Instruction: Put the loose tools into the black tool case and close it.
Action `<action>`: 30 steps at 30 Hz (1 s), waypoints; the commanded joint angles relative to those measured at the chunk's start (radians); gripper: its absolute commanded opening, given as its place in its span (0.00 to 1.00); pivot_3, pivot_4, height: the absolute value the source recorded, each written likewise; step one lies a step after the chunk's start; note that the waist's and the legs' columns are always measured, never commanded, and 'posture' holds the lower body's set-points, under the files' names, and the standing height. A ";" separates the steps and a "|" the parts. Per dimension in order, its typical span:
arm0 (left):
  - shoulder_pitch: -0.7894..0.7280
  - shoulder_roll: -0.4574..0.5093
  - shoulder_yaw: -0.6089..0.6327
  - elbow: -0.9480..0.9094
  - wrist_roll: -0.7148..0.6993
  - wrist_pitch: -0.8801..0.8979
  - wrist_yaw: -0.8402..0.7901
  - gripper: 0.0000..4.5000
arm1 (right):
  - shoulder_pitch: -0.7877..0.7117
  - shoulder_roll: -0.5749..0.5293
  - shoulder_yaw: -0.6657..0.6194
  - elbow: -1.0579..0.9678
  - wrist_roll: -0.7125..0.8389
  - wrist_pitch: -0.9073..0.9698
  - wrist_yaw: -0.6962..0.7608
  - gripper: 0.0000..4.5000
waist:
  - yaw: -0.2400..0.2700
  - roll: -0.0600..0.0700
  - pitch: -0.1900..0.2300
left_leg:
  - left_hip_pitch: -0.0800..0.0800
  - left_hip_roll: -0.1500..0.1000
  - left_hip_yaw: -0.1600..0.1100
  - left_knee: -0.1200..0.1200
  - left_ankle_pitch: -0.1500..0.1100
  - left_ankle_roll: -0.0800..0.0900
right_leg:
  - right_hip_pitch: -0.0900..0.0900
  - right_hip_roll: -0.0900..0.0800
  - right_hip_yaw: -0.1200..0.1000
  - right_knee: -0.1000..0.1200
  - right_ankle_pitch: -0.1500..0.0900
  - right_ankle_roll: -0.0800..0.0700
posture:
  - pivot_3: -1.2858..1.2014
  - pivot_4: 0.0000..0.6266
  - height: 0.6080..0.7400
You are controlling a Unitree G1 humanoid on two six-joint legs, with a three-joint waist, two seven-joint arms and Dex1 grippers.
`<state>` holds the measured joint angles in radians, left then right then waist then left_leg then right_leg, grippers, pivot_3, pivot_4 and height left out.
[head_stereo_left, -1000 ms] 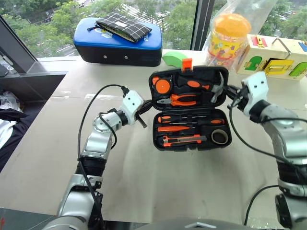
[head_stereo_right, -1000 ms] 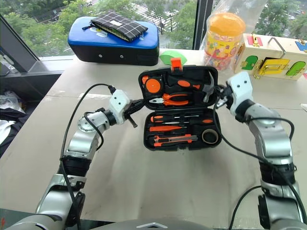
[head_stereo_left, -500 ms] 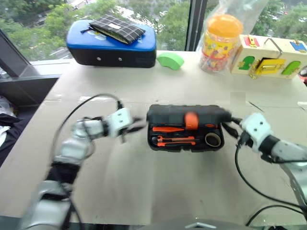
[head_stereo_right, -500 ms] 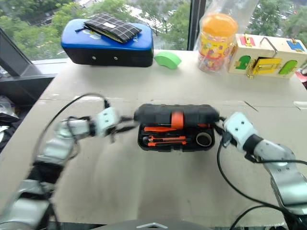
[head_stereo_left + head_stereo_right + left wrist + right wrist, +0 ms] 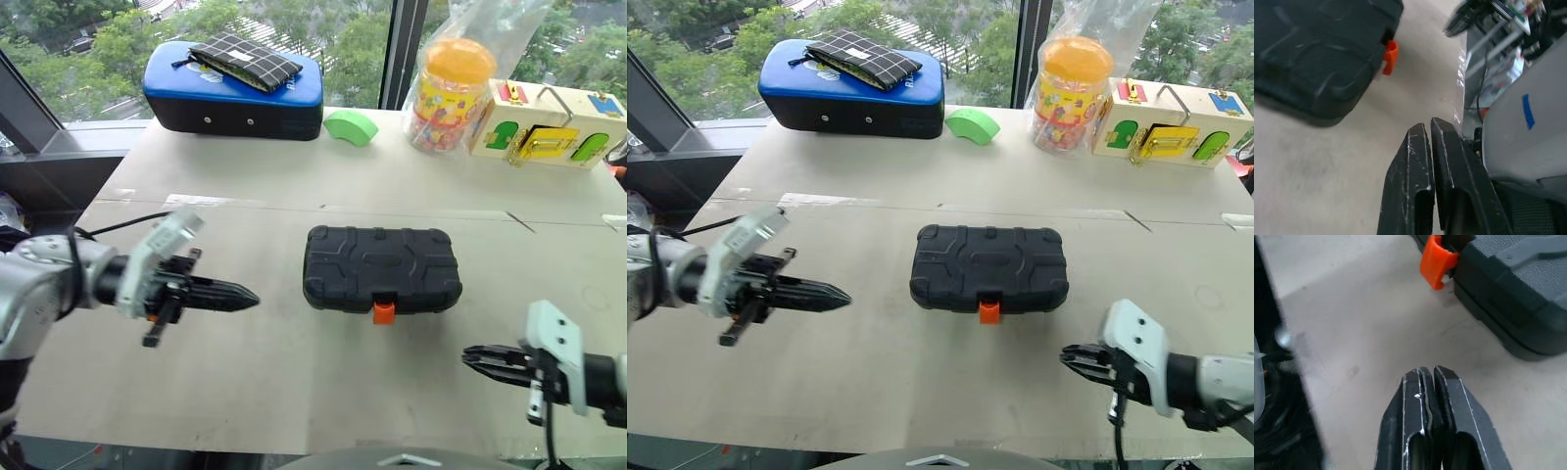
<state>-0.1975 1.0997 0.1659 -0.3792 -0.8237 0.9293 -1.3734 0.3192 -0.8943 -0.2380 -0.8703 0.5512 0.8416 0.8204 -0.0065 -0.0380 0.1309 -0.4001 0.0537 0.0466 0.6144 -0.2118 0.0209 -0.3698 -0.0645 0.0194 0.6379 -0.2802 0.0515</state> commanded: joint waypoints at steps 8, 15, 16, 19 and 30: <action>-0.036 -0.153 -0.171 -0.033 0.193 -0.211 0.155 0.01 | -0.400 0.205 0.227 0.283 -0.125 0.101 -0.286 0.00 | 0.006 0.000 0.001 | -0.004 0.000 0.001 0.000 0.000 0.000 | -0.003 0.011 0.003 -0.001 0.001 -0.001 | 0.52 0.24 1.00; -0.144 -0.252 -0.256 0.067 0.280 -0.272 0.206 0.01 | -0.654 0.294 0.286 0.513 -0.219 0.094 -0.373 0.00 | 0.001 0.000 0.001 | -0.008 0.000 0.002 0.003 0.000 0.000 | -0.008 0.013 0.004 0.003 0.001 -0.001 | 0.52 0.24 1.00; -0.167 -0.267 -0.270 0.085 0.292 -0.278 0.206 0.01 | -0.671 0.294 0.295 0.537 -0.229 0.084 -0.367 0.00 | 0.002 0.000 0.001 | -0.009 -0.001 0.002 0.003 0.000 0.000 | -0.008 0.014 0.003 0.003 0.002 0.000 | 0.52 0.24 1.00; -0.236 -0.319 -0.331 0.155 0.368 -0.317 0.236 0.01 | -0.662 0.256 0.299 0.528 -0.209 0.106 -0.308 0.00 | 0.012 0.001 0.001 | -0.013 -0.001 0.001 0.004 0.000 0.000 | -0.010 0.014 0.000 0.003 0.003 0.003 | 0.52 0.24 1.00; -0.280 -0.407 -0.513 0.301 0.547 -0.388 0.235 0.01 | -0.554 0.290 0.259 0.281 -0.015 0.311 -0.293 0.00 | 0.005 0.008 -0.011 | -0.009 -0.001 -0.001 0.005 0.000 0.001 | -0.006 0.017 0.004 0.004 0.003 0.003 | 0.52 0.24 1.00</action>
<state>-0.5116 0.6922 -0.2818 -0.1073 -0.3185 0.5171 -1.1264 -0.2144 -0.6215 0.0281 -0.5536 0.5191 1.1406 0.5517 -0.0016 -0.0299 0.1203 -0.4091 0.0529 0.0459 0.6198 -0.2118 0.0220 -0.3758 -0.0474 0.0242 0.6424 -0.2788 0.0520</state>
